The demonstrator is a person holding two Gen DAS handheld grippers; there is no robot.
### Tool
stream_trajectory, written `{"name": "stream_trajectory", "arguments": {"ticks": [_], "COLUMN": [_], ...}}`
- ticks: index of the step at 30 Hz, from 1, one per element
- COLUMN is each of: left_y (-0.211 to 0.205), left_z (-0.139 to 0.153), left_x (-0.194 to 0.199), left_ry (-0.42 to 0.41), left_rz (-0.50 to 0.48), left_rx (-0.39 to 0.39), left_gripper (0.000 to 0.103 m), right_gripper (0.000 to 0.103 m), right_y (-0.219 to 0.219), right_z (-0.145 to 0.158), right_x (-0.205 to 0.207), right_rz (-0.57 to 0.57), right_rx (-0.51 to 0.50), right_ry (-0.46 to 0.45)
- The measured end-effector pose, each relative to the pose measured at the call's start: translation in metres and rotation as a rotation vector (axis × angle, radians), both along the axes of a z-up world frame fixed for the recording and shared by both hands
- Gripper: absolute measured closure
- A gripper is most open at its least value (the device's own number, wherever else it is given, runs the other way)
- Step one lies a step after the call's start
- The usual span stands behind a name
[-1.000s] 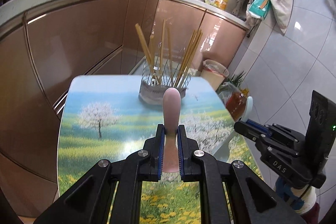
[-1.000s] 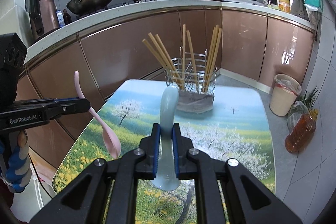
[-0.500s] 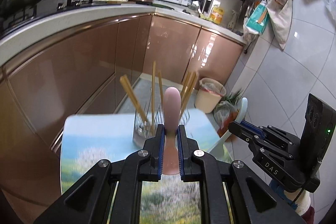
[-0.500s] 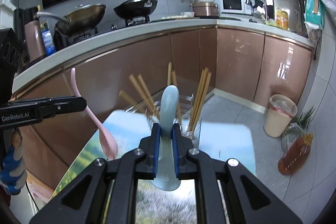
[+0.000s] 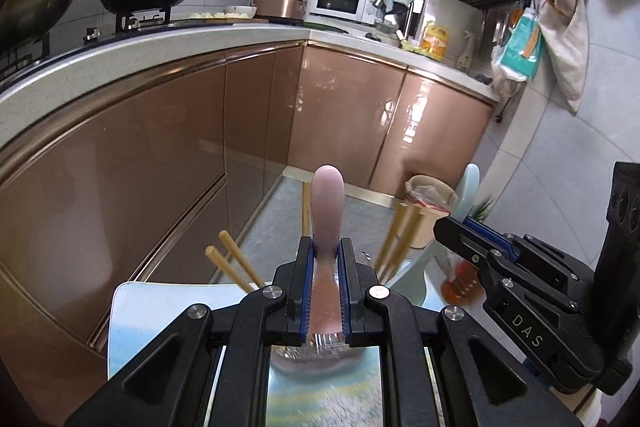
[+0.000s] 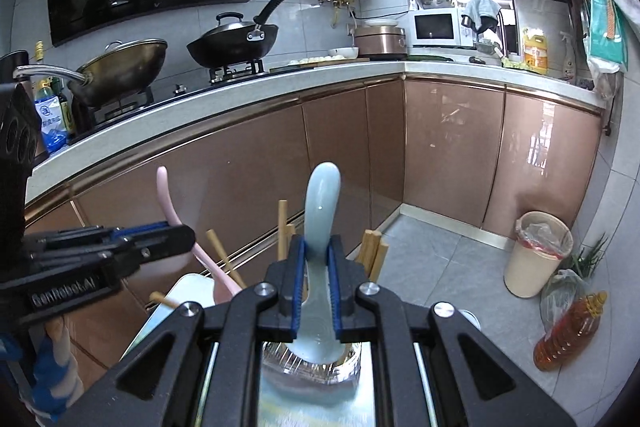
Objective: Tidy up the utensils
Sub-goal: 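Lift the pink spoon toward the wire holder while the right tool carries the light-blue spoon there, then lower both spoons into the wire holder and open both grippers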
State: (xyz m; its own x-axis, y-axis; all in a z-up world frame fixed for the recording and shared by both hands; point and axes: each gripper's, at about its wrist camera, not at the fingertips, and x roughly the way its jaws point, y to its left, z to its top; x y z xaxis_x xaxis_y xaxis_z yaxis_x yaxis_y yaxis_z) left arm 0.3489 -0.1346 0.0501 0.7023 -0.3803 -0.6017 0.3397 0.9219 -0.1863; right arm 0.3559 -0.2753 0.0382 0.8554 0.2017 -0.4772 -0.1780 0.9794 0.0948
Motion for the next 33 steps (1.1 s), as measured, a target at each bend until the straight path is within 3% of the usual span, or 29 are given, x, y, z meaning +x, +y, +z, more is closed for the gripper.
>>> {"name": "stream_trajectory", "arguments": {"ticks": [10,17,28,33], "left_y": [-0.01,-0.011,-0.012,-0.009], "left_z": [-0.045,-0.051,-0.049,-0.046], "left_x": [0.016,0.014,0.012,0.005], "left_ry": [0.04,0.055,0.078,0.077], "left_rz": [0.011,0.018,0.029,0.033], "left_rx": [0.042,0.042,0.057,0.062], "left_gripper": [0.092,0.092,0.09,0.082], "right_gripper": [0.093,0.092,0.09,0.09], "right_y": [-0.001,0.0,-0.003,-0.004], "right_z": [-0.056,-0.077,-0.079,-0.075], "right_x": [0.016,0.009,-0.008,-0.018], "right_rz": [0.02,0.025,0.012,0.001], "right_rx": [-0.006,-0.009,0.005,0.006], "right_ry": [0.039,0.079,0.117,0.128]}}
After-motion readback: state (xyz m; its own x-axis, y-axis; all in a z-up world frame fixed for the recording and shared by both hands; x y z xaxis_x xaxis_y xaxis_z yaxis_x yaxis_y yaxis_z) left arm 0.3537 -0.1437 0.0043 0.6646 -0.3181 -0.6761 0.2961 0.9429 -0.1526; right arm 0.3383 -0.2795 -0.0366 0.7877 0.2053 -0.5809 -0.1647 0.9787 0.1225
